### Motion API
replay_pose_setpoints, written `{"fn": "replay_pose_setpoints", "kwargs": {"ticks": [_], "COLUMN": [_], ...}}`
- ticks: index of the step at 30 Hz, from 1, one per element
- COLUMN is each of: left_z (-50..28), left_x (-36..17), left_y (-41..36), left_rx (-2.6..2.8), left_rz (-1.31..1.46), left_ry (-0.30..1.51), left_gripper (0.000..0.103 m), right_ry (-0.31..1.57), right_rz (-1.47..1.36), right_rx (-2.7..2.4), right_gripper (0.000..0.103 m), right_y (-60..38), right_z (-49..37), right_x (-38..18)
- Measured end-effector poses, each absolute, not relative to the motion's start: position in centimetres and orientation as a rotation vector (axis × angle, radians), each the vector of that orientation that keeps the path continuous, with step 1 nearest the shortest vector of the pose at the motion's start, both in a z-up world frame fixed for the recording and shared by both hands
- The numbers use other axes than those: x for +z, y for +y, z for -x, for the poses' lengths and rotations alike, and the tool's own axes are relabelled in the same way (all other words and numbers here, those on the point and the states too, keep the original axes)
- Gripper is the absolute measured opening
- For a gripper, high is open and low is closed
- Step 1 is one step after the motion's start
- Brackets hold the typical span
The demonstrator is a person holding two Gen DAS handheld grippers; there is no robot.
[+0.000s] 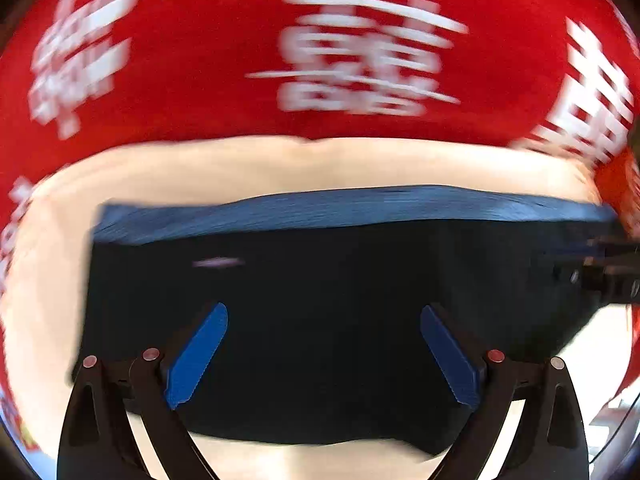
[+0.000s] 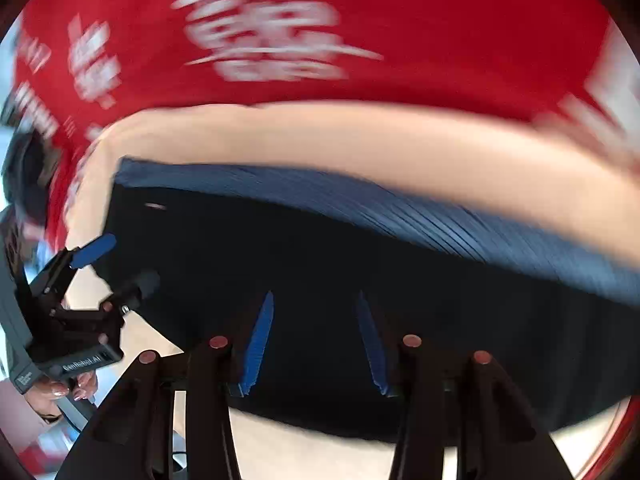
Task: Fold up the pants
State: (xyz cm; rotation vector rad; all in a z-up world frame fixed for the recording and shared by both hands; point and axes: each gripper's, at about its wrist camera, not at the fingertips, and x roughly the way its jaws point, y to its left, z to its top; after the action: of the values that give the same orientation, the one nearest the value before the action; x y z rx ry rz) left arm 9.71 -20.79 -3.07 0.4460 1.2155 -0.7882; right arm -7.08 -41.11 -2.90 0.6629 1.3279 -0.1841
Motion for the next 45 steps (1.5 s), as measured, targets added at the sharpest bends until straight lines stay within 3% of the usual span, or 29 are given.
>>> {"fn": "replay_pose_setpoints", "kwargs": {"ticks": [9, 15, 20, 21, 22, 27, 33, 34, 39, 42, 45], "left_z": [-1.0, -1.1, -1.1, -1.2, -1.2, -0.9, 0.6, 0.7, 0.7, 1.7, 3.6], "left_x": [-7.5, -7.6, -7.6, -7.6, -7.5, -7.6, -7.1, -7.1, -6.5, -5.0, -3.5], "left_y": [-28.4, -28.1, -28.5, -28.6, -28.6, -29.1, -29.3, -29.6, -30.5, -31.4, -33.3], "left_rx": [-0.807, -0.787, -0.748, -0.739, -0.732, -0.703, -0.675, -0.674, -0.645, -0.664, -0.727], "left_rz": [-0.640, -0.623, -0.623, -0.623, -0.626, -0.641, -0.653, -0.664, -0.701, -0.690, -0.688], "left_ry": [1.266, 1.258, 1.268, 1.272, 1.273, 1.270, 1.273, 1.269, 1.276, 1.281, 1.254], "left_gripper": [0.099, 0.099, 0.100, 0.100, 0.100, 0.100, 0.103, 0.103, 0.103, 0.103, 0.103], "right_ry": [1.268, 1.089, 0.992, 0.982, 0.978, 0.994, 1.032, 1.039, 0.974, 0.938, 0.925], "right_rz": [-0.829, -1.049, -1.192, -1.216, -1.231, -1.151, -1.066, -1.048, -1.215, -1.309, -1.351], "right_rx": [-0.442, -0.820, -0.959, -0.955, -0.954, -0.934, -0.915, -0.913, -0.822, -0.754, -0.717], "right_gripper": [0.047, 0.048, 0.048, 0.042, 0.024, 0.014, 0.014, 0.019, 0.024, 0.036, 0.037], "right_y": [-47.5, -55.0, -60.5, -61.4, -62.1, -63.1, -63.6, -63.4, -60.8, -58.5, -56.8], "right_z": [21.5, 32.6, 36.8, 37.1, 37.3, 37.0, 38.8, 38.8, 40.7, 41.2, 41.1], "right_x": [-3.5, -3.5, -5.9, -6.5, -6.8, -6.2, -6.2, -5.9, -5.3, -6.1, -6.9]}}
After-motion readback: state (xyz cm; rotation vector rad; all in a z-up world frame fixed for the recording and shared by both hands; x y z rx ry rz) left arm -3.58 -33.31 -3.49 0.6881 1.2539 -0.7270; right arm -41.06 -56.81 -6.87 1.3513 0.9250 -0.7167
